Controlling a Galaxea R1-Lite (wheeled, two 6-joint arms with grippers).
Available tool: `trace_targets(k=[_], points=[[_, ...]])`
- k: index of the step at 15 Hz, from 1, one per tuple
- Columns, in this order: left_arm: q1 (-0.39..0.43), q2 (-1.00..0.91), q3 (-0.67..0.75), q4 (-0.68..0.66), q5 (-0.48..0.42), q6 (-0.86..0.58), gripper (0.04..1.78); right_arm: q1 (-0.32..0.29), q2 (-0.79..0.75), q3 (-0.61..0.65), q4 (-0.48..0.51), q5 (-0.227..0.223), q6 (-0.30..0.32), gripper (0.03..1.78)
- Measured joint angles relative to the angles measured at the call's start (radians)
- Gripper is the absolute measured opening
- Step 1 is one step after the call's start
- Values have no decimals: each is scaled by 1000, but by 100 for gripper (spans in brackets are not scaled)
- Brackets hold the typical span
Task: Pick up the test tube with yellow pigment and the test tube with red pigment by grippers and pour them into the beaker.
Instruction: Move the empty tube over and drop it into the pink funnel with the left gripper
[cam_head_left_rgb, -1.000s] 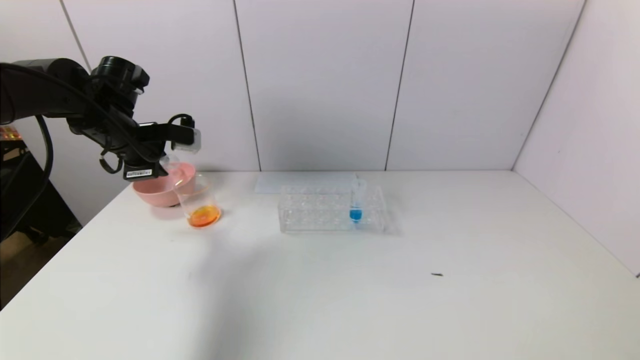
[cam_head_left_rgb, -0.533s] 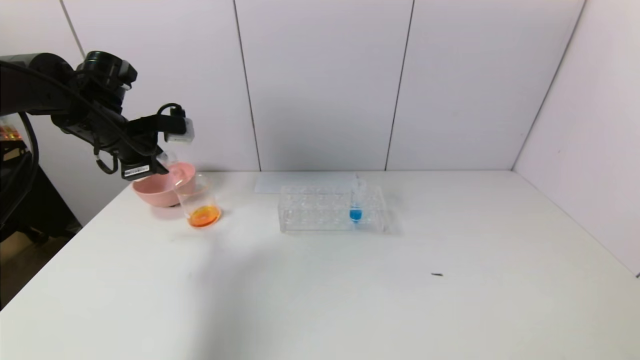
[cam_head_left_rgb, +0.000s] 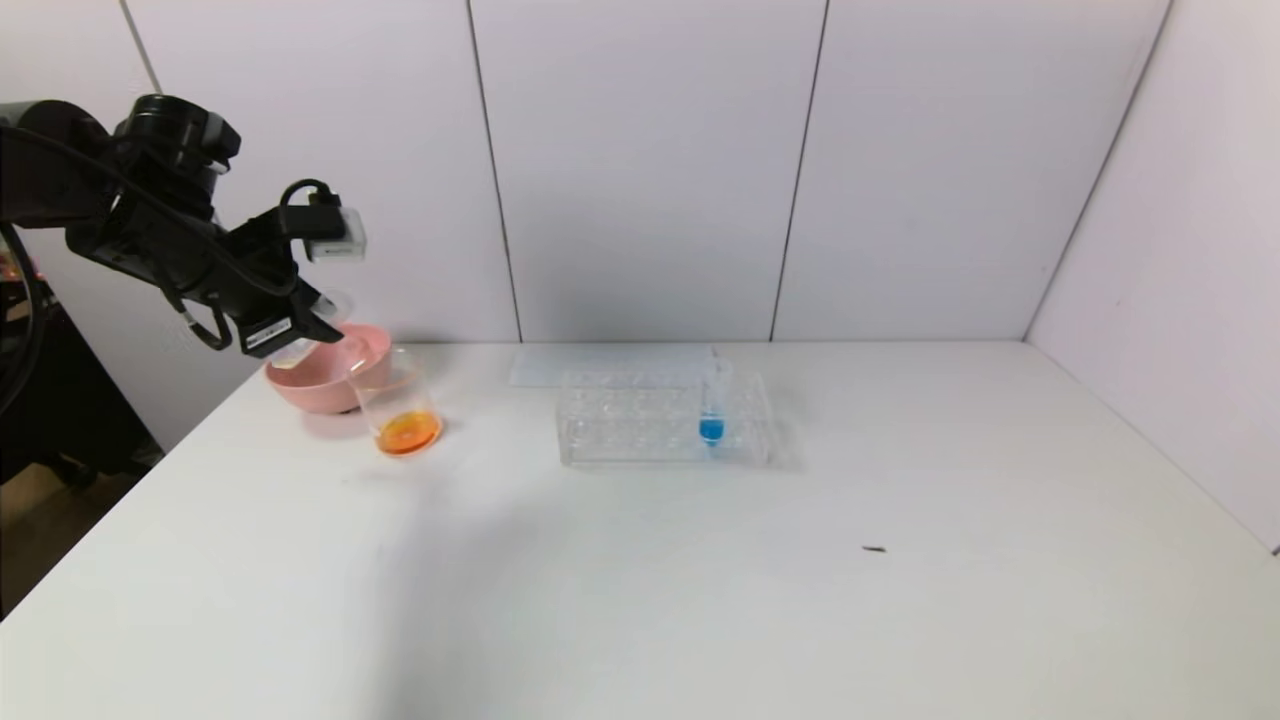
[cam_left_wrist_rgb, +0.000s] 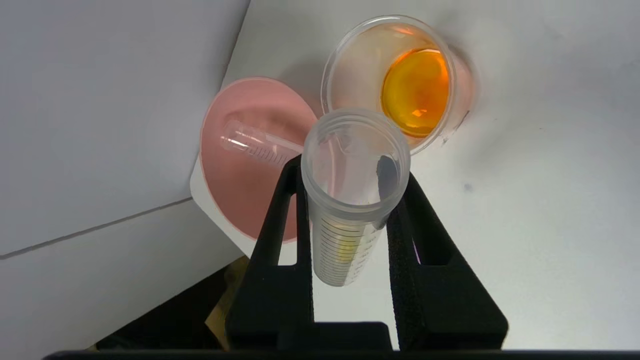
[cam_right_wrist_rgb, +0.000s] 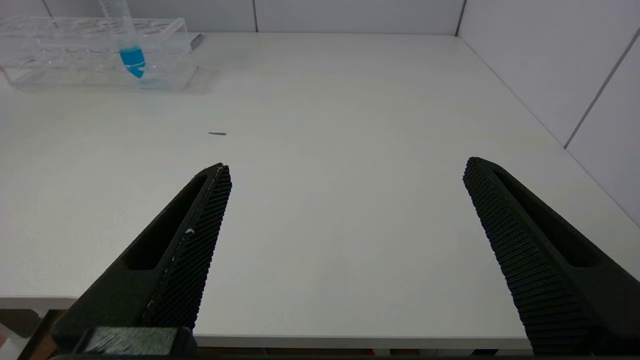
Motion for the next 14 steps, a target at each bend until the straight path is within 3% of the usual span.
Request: trace_targets(k=[3, 9, 14], points=[[19, -12, -6, -11, -57, -87, 44, 0, 0, 0, 0, 0, 0, 170], [30, -21, 7, -97, -73, -354, 44, 0, 0, 0, 0, 0, 0, 170], [78, -33, 55, -189, -177, -481, 44, -1, 0, 0, 0, 0, 0, 170]])
